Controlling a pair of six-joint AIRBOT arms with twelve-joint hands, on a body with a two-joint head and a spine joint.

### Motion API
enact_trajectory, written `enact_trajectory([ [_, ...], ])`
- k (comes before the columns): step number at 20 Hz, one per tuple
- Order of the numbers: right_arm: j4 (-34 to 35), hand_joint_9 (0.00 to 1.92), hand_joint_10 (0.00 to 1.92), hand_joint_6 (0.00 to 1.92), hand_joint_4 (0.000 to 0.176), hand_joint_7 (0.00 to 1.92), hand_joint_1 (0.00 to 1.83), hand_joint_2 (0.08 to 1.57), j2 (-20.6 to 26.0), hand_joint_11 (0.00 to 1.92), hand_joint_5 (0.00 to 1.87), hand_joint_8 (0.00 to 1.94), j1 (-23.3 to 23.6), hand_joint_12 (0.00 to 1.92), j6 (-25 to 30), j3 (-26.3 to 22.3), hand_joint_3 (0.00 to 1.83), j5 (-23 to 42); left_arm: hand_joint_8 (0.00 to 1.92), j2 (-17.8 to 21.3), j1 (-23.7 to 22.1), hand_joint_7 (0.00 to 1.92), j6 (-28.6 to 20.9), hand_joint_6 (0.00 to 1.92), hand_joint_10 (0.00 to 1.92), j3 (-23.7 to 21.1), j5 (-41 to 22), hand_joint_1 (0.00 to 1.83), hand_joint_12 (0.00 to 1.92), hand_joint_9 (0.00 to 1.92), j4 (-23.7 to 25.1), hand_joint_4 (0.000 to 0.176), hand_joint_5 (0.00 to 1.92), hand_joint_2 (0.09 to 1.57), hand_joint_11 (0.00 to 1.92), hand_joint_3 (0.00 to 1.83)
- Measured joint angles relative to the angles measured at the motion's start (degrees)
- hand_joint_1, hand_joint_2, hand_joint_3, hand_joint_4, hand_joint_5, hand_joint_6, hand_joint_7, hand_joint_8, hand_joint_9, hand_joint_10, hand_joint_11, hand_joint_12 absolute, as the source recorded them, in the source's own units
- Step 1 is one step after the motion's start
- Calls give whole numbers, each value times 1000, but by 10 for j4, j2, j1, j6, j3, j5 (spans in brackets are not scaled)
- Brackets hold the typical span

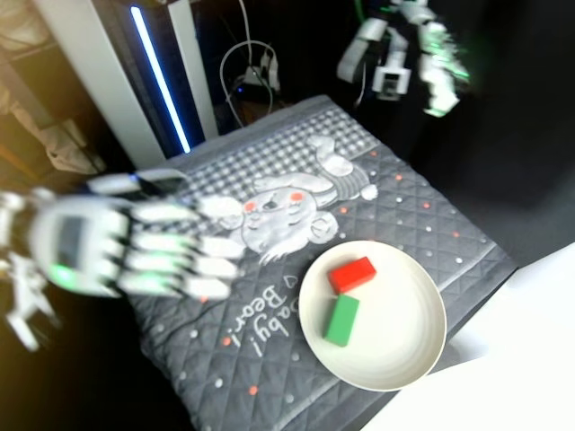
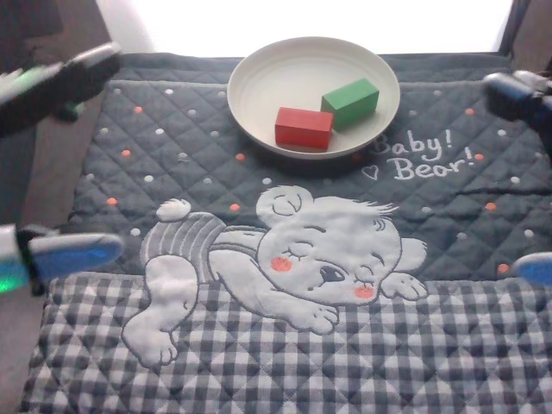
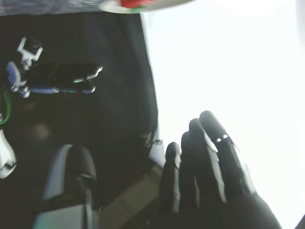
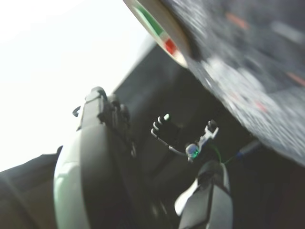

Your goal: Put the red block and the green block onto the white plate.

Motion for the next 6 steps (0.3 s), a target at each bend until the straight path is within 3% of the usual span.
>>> enact_trajectory([
  [1,25,183,4,4,168,256,641,938,2,76,128,2,-20,87,0,-7,3,17,10,0,5,289,7,12,2,-2,-6,703,1400,322,-18,31,257,1021,2,19],
  [2,47,213,14,2,166,270,546,920,2,141,61,7,-46,123,0,-12,0,37,6,-1,21,298,5,11,6,-2,-23,746,1333,337,-39,0,279,994,0,2],
  [3,57,213,14,2,166,270,546,920,1,141,61,7,-57,123,0,-14,0,41,6,-6,31,298,1,11,6,-2,-27,746,1333,337,-54,0,279,994,0,2],
  [4,65,217,9,1,135,274,458,948,-2,99,51,6,-62,244,-1,-14,0,35,3,-15,35,273,0,4,4,0,-22,717,1235,300,-75,0,248,975,0,0],
  [5,68,206,0,4,136,268,478,929,-5,3,71,0,-62,360,0,-14,4,36,0,-23,36,259,-3,3,2,3,-13,675,1100,280,-84,8,233,995,0,4],
  [6,66,206,0,4,136,268,478,929,-5,3,71,0,-62,360,0,-14,4,38,0,-24,36,259,-6,3,2,5,-11,675,1100,280,-78,8,233,995,0,4],
])
